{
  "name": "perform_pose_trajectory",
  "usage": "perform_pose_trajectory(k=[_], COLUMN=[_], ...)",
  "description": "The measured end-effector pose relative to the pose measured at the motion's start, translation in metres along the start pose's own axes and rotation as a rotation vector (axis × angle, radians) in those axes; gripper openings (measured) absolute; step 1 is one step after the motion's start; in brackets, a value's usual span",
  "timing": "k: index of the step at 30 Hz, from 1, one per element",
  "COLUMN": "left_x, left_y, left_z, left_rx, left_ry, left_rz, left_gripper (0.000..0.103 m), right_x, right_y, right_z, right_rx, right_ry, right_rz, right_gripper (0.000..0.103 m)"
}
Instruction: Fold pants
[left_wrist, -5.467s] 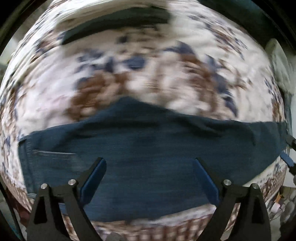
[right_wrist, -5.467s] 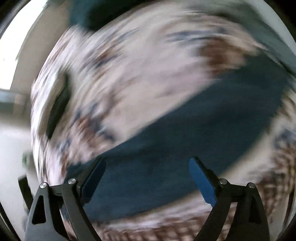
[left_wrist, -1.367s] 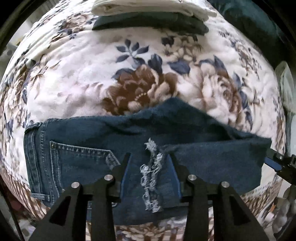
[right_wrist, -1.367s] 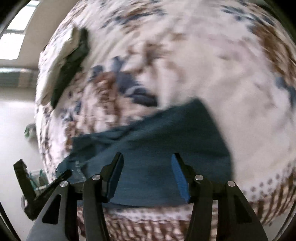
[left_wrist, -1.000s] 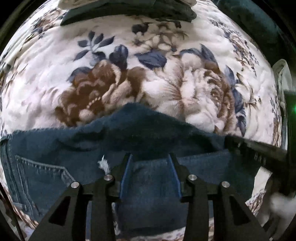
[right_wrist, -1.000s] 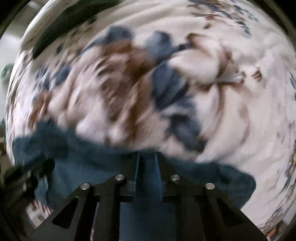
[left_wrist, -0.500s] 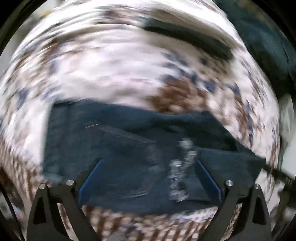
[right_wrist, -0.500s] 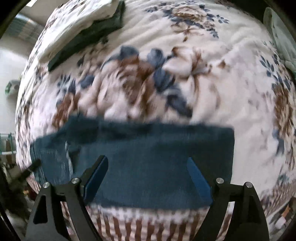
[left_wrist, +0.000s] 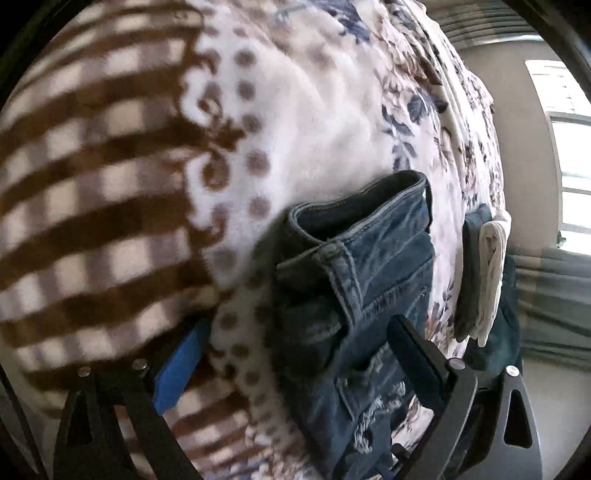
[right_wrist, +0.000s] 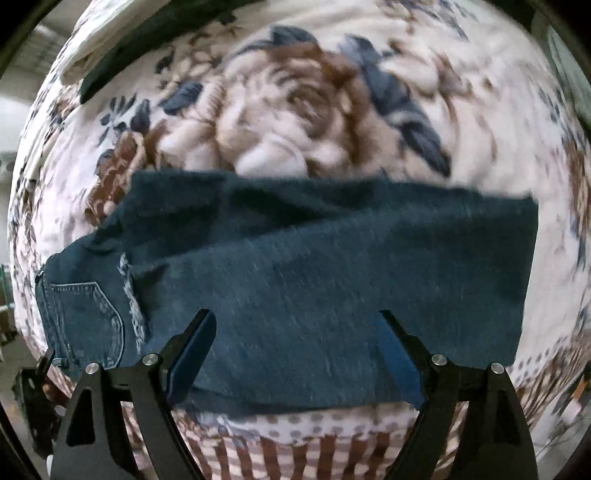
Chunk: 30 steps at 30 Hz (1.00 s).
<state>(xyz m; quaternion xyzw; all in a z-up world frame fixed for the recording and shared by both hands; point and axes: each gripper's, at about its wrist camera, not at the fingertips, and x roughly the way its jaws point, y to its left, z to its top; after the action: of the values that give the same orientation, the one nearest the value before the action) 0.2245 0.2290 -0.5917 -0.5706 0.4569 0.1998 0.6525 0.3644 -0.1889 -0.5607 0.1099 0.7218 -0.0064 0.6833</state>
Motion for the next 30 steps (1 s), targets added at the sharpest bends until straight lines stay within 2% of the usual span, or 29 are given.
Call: perform_pose_trajectory(k=[2, 3, 6, 7, 10, 13, 15, 17, 19, 21, 23, 25, 27, 28, 30], left_x=[0.004, 0.001, 0.004, 0.004, 0.005, 0.022, 0.024, 0.02, 0.011, -0.008, -0.015, -0.012, 0.001, 0.01, 0.032], left_y=[-0.012, -0.015, -0.019, -0.016, -0.006, 0.008, 0.003, -0.008, -0.014, -0.023, -0.034, -0.039, -0.035, -0.03, -0.019], left_z=[-0.003, 0.001, 0.001, 0.002, 0.005, 0.016, 0.022, 0.019, 0.012, 0.004, -0.002, -0.003, 0.006, 0.013, 0.028], left_rx=[0.037, 0.058, 0.076, 0.063, 0.039, 0.002, 0.007, 0.052, 0.088, 0.129, 0.188, 0.2, 0.175, 0.154, 0.101], left_ry=[-0.036, -0.042, -0.082, -0.088, -0.104, -0.092, -0.097, -0.122, -0.143, -0.172, -0.19, -0.2, -0.189, -0.178, -0.148], left_rz=[-0.036, -0.053, -0.03, -0.031, -0.068, -0.084, -0.089, -0.064, -0.03, -0.035, -0.029, -0.016, -0.013, -0.027, -0.045], left_gripper=[0.087, 0.075, 0.071, 0.065, 0.066, 0.069, 0.069, 0.059, 0.033, 0.025, 0.025, 0.027, 0.033, 0.041, 0.043], right_x=[-0.003, -0.004, -0.007, -0.008, -0.006, -0.001, 0.002, 0.003, 0.002, 0.004, 0.01, 0.013, 0.017, 0.018, 0.02], right_y=[0.01, 0.013, 0.019, 0.02, 0.018, 0.014, 0.009, 0.008, 0.007, 0.006, 0.001, -0.005, -0.011, -0.014, -0.022], right_z=[0.007, 0.009, 0.015, 0.016, 0.019, 0.015, 0.007, 0.002, -0.002, -0.009, -0.012, -0.012, -0.011, -0.011, -0.01], right_rx=[-0.042, -0.05, -0.059, -0.057, -0.045, -0.04, -0.035, -0.035, -0.049, -0.055, -0.05, -0.041, -0.025, -0.014, -0.002], right_ry=[-0.015, -0.018, -0.022, -0.022, -0.012, 0.011, 0.027, 0.031, 0.027, 0.025, 0.028, 0.035, 0.044, 0.048, 0.048], right_rz=[-0.022, -0.029, -0.032, -0.032, -0.017, -0.006, 0.001, 0.015, 0.015, 0.025, 0.034, 0.028, 0.032, 0.039, 0.052], right_gripper=[0.089, 0.089, 0.089, 0.089, 0.089, 0.089, 0.089, 0.089, 0.089, 0.089, 0.089, 0.089, 0.089, 0.089, 0.089])
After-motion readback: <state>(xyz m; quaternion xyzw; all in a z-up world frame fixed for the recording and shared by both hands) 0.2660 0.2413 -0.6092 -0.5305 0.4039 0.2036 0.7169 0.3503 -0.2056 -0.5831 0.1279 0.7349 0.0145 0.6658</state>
